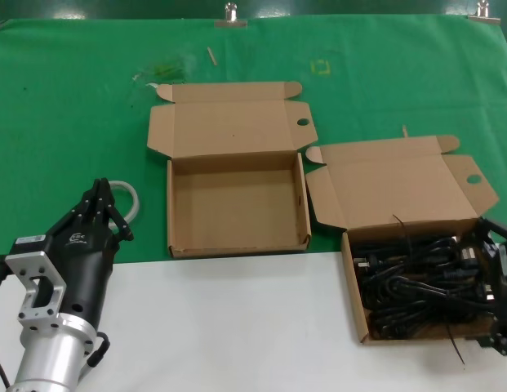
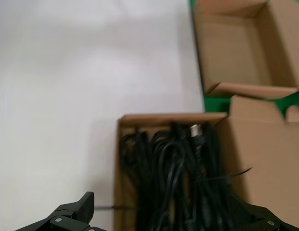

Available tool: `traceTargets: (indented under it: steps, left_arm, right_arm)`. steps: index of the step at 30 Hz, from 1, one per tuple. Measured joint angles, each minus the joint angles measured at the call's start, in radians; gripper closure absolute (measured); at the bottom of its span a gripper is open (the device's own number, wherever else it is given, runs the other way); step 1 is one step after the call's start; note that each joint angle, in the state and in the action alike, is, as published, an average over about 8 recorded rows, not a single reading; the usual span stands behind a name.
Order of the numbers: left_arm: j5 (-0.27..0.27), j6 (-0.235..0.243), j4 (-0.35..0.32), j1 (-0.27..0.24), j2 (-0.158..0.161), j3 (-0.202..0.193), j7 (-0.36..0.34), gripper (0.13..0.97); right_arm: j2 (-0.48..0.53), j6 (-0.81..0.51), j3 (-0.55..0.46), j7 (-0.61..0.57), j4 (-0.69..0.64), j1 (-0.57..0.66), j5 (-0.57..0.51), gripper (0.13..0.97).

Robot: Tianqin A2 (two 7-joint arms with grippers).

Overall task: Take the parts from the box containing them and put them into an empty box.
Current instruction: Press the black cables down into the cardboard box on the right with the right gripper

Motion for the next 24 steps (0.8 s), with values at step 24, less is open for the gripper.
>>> traceTargets:
  steps: [24]
  left_arm:
    - [0.000,0.000,0.000,0.000,0.000,0.000,0.000,0.941]
  right_arm:
    - [-0.114,-0.057,0.039,-0.149,-0.179,0.001,-0.146,0.129]
